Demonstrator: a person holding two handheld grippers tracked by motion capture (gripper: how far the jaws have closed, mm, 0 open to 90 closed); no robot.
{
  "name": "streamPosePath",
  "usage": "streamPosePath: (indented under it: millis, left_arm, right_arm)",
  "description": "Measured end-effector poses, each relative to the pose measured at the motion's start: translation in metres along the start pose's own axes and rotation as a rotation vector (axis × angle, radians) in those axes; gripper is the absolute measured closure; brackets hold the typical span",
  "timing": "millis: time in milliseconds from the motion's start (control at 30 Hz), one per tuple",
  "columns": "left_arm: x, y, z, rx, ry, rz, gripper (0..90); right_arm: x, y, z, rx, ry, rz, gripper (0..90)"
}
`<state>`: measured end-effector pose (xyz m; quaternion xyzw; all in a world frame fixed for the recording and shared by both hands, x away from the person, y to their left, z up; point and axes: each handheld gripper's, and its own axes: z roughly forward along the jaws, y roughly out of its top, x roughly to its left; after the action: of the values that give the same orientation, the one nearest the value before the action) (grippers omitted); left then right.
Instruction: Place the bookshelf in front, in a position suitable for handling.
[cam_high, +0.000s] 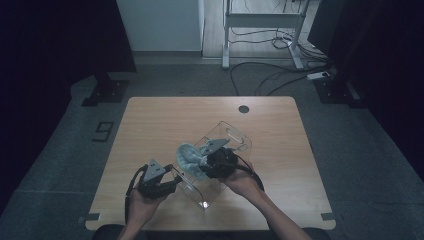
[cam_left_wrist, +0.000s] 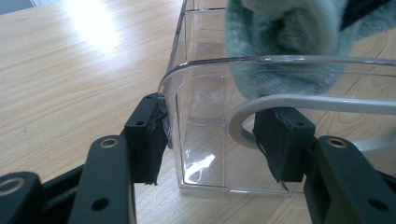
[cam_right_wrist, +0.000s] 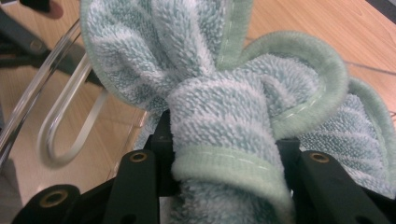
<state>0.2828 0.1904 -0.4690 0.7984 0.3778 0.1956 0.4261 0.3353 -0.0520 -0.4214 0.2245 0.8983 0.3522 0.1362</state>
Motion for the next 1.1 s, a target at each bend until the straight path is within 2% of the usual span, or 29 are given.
streamPosePath:
  millis: [633,1100]
  left_arm:
    - [0.000,0.001,0.000,0.003,0.002,-0.002,45.5]
    - [-0.001,0.001,0.001,0.005,0.009,-0.003,45.5]
  right_arm:
    - [0.006,-0.042,-0.023,-0.029,0.036,0.042,56.0]
    - [0.006,-0.065,-0.023,-0.050,0.069,0.087,55.8]
